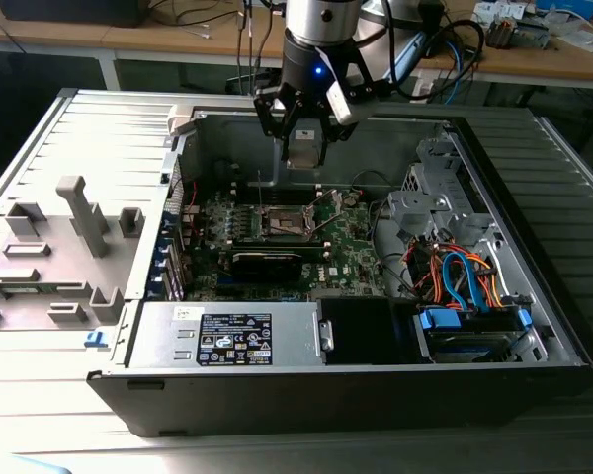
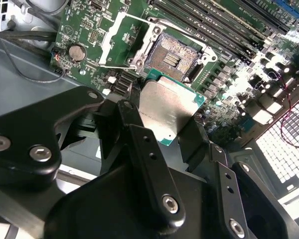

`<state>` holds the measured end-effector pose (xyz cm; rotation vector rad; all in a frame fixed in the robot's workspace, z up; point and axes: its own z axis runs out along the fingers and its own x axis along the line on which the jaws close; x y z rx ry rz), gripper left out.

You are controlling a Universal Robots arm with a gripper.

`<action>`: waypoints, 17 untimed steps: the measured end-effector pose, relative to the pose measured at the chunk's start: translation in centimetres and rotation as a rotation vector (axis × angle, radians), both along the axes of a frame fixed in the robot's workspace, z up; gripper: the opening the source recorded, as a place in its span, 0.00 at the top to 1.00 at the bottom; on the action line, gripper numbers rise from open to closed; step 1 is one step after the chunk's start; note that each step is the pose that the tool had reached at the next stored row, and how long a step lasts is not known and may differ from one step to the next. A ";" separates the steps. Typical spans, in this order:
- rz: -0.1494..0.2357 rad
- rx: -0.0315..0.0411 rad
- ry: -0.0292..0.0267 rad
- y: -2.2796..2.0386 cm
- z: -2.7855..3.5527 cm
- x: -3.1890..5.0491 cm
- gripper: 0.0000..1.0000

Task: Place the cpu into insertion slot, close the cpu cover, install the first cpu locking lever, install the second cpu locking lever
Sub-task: 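Place the cpu into insertion slot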

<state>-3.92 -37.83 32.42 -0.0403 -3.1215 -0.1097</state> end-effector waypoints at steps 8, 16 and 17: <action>0.000 0.0000 0.0000 -0.16 -0.18 0.00 0.45; 0.000 0.0000 0.0000 -0.34 -0.36 0.00 0.45; 0.000 0.0000 0.0000 -0.36 -0.39 0.00 0.45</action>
